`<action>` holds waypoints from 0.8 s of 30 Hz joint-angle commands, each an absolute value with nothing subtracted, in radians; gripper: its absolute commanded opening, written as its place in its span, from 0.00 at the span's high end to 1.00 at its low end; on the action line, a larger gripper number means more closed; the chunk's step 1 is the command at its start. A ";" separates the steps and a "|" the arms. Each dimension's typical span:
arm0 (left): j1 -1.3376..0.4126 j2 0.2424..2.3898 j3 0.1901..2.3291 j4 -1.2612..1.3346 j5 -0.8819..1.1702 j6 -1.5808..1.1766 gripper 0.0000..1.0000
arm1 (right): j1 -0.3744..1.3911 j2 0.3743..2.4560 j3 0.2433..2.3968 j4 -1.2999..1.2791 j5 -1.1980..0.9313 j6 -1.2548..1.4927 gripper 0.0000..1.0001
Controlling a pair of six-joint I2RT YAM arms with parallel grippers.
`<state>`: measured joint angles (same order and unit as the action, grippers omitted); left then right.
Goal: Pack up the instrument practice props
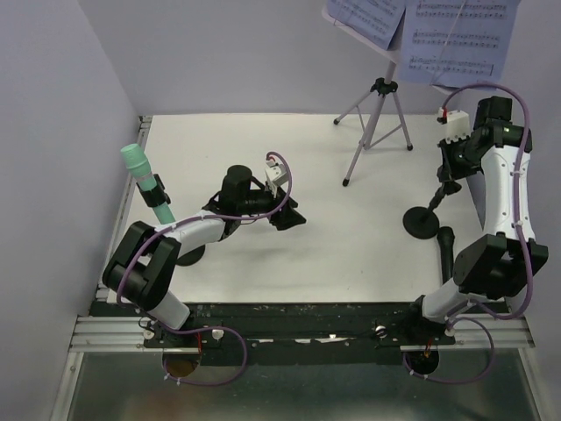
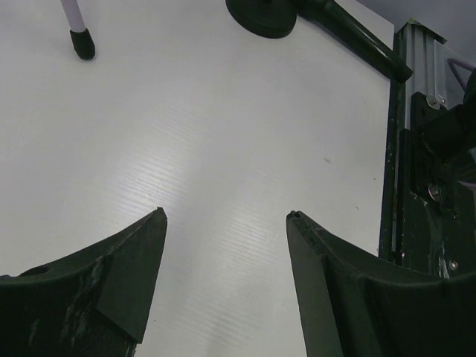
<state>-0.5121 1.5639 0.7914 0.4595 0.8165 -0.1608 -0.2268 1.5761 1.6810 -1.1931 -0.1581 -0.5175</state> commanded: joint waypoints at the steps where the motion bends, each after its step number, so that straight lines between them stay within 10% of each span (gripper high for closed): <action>1: -0.508 1.520 0.801 0.402 0.792 -0.123 0.24 | -0.287 1.675 1.750 -1.213 -0.028 -0.545 1.00; 18: -0.509 1.505 0.819 0.328 0.784 -0.071 0.24 | -0.365 1.790 1.832 -1.183 0.015 -0.545 1.00; 24: -0.509 1.508 0.848 0.302 0.792 -0.049 0.23 | -0.365 1.767 1.816 -1.183 0.035 -0.529 0.45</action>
<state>-0.5117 1.5234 0.7971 0.3347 0.7963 -0.0853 -0.3599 1.7477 1.8538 -1.1515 -0.0238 -0.5285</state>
